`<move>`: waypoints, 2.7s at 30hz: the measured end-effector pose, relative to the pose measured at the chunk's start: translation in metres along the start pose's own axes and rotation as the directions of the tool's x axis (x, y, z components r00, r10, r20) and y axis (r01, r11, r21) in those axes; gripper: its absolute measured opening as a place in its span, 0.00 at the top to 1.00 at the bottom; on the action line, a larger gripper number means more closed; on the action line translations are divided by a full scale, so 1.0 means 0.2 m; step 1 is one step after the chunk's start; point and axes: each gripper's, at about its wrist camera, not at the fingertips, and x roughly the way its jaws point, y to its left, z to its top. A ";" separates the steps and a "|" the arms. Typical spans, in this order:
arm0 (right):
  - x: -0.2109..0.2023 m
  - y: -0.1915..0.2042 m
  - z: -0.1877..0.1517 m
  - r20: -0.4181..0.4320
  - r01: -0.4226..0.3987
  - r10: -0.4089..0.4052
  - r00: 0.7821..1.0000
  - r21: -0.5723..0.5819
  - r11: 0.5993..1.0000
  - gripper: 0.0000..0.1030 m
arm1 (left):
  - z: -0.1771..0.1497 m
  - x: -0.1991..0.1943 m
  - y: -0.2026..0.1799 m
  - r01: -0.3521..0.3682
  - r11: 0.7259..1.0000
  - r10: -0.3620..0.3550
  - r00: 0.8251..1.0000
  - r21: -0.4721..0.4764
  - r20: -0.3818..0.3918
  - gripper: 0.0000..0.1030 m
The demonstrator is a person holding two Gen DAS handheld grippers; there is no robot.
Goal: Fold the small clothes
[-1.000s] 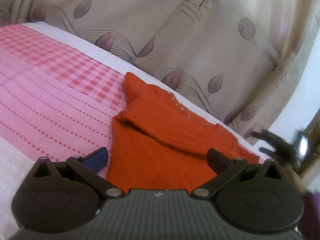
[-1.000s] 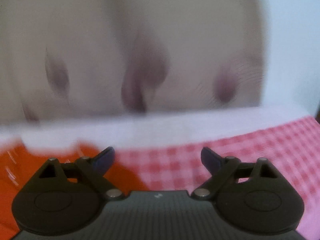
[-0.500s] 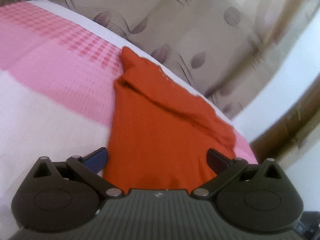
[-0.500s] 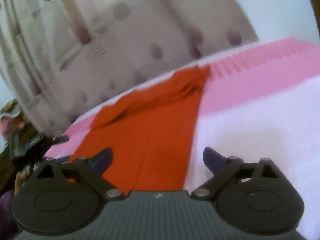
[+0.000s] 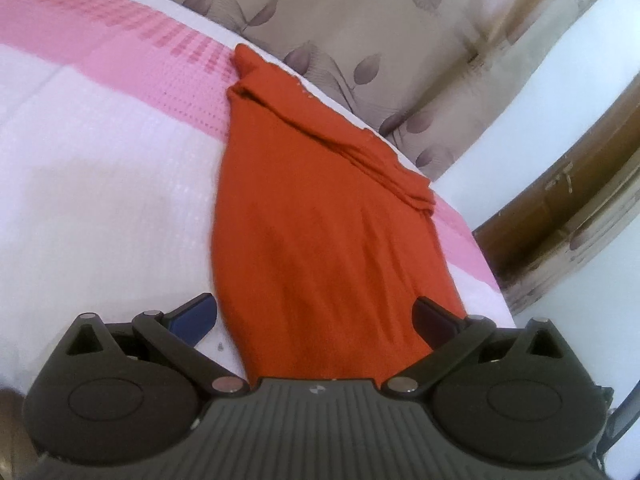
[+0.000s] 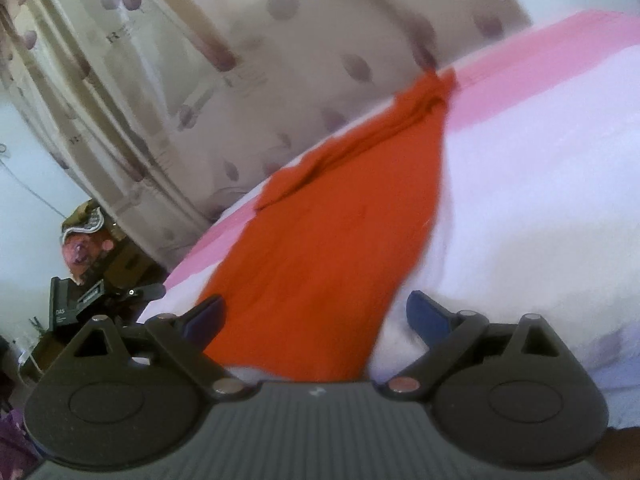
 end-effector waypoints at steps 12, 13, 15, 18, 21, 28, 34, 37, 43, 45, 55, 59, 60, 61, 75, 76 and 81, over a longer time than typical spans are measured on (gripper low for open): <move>0.02 -0.01 -0.05 -0.019 -0.009 0.009 1.000 0.035 0.999 0.43 | 0.00 0.04 0.01 -0.036 0.999 0.034 0.993 -0.014 -0.117 0.81; 0.02 -0.02 -0.05 -0.016 -0.018 0.019 1.000 0.053 0.998 0.44 | 0.00 0.04 0.03 -0.016 0.999 0.010 0.992 -0.051 -0.127 0.81; 0.01 -0.05 -0.05 -0.014 -0.023 0.024 1.000 0.081 0.996 0.50 | 0.01 0.04 0.08 0.018 0.992 -0.035 0.989 -0.122 -0.140 0.81; 0.01 -0.08 -0.05 -0.012 -0.043 0.044 0.999 0.107 0.993 0.50 | 0.00 0.05 0.08 0.042 0.991 -0.061 0.987 -0.126 -0.148 0.75; 0.01 -0.09 -0.04 -0.018 -0.075 0.078 0.997 0.137 0.988 0.43 | 0.01 0.04 0.11 0.072 0.984 -0.095 0.985 -0.161 -0.141 0.58; 0.03 -0.07 -0.03 -0.015 -0.099 0.102 0.995 0.135 0.986 0.28 | 0.02 0.04 0.07 0.131 0.976 -0.154 0.980 -0.174 -0.125 0.12; 0.05 -0.03 -0.02 -0.024 -0.061 0.063 0.998 0.098 0.993 0.29 | -0.01 0.09 -0.03 0.066 0.996 -0.074 0.987 -0.060 -0.145 0.95; 0.07 0.02 -0.02 -0.048 0.008 -0.006 0.999 0.029 1.000 0.50 | -0.04 0.13 0.01 0.062 0.993 -0.077 0.986 -0.099 -0.151 0.91; 0.08 0.03 -0.02 -0.070 -0.037 0.041 0.997 0.053 0.998 0.80 | -0.05 0.03 -0.08 0.048 0.998 -0.046 0.998 0.032 -0.040 0.92; 0.07 0.06 -0.01 -0.057 -0.060 0.063 0.996 0.058 0.997 0.80 | -0.04 0.00 -0.11 0.069 0.996 -0.068 0.998 0.055 -0.015 0.92; 0.11 0.14 0.08 -0.024 -0.105 0.106 0.994 0.059 0.993 0.82 | 0.00 -0.04 -0.16 0.090 0.992 -0.093 0.995 0.084 0.030 0.92; 0.02 0.07 0.04 -0.048 -0.089 0.097 0.994 0.156 0.984 0.79 | -0.01 -0.03 -0.15 0.077 0.991 -0.079 0.997 0.109 0.016 0.92; -0.02 0.03 0.03 -0.046 -0.102 0.113 0.993 0.195 0.976 0.68 | -0.02 -0.02 -0.15 0.073 0.990 -0.075 0.997 0.117 0.009 0.92; -0.05 0.01 0.02 -0.039 -0.107 0.118 0.992 0.219 0.970 0.58 | -0.02 -0.01 -0.14 0.075 0.990 -0.075 0.997 0.117 -0.003 0.92; 0.01 -0.15 -0.01 0.022 -0.108 0.108 0.994 0.390 0.914 0.06 | -0.04 0.05 -0.07 0.077 0.994 -0.074 0.997 0.072 -0.034 0.92; 0.02 -0.14 -0.01 0.014 -0.094 0.096 0.995 0.379 0.921 0.11 | -0.04 0.06 -0.07 0.076 0.995 -0.073 0.997 0.072 -0.036 0.92; 0.13 -0.10 -0.06 -0.060 -0.023 0.044 0.997 0.322 0.947 0.84 | -0.05 0.06 -0.05 0.076 0.995 -0.074 0.997 0.061 -0.026 0.92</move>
